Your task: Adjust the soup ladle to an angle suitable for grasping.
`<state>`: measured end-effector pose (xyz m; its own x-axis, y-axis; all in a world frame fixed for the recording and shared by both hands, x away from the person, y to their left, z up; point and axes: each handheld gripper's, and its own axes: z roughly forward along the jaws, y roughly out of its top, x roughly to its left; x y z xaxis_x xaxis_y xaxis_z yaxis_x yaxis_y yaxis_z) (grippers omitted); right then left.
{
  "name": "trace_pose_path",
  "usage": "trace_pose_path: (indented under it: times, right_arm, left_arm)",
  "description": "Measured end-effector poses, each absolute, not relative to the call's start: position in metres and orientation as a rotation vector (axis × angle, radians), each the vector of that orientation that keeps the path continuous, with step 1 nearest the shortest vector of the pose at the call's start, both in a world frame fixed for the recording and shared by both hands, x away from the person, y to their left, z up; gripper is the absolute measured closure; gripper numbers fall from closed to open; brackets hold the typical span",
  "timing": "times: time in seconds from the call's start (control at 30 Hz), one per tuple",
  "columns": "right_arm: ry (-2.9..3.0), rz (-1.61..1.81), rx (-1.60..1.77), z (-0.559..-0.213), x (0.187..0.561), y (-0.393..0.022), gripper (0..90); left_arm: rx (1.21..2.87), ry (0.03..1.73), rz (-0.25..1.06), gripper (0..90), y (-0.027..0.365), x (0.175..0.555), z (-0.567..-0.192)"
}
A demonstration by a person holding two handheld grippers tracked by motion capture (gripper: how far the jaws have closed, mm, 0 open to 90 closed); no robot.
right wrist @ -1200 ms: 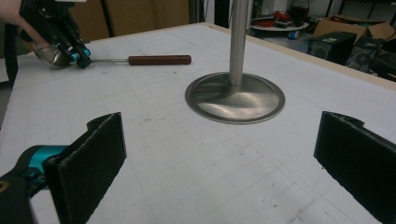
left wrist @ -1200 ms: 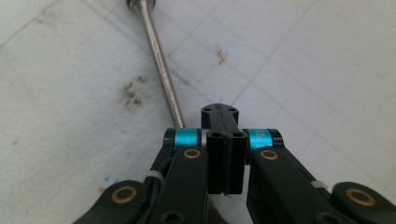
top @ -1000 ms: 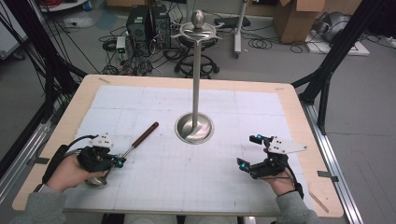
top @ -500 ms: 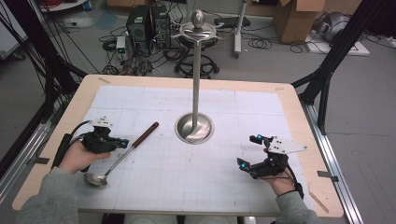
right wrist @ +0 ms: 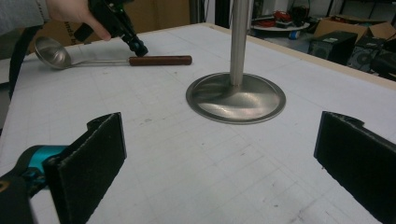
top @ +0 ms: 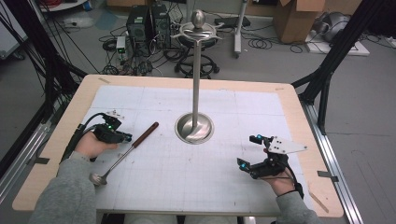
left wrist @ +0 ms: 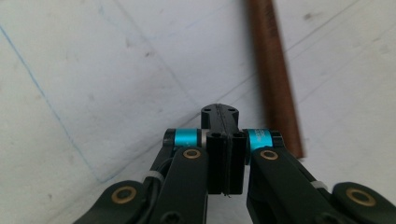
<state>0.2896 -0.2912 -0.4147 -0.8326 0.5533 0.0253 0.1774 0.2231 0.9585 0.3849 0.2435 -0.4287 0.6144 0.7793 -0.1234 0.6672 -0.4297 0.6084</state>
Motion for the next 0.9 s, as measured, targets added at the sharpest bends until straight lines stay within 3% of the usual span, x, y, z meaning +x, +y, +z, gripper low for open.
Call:
trace_pose_path:
  times: [0.7, 0.9]
  right_arm:
    - [2.187, 1.636, 0.68, -0.415, 0.29, -0.29, 1.2]
    - [2.186, 1.633, 0.682, -0.415, 0.29, -0.29, 1.2]
  left_arm:
    - [2.209, 1.013, 0.296, 89.7, 0.222, 0.384, -0.435]
    - [2.204, 0.99, 0.254, 89.7, 0.217, 0.382, -0.435]
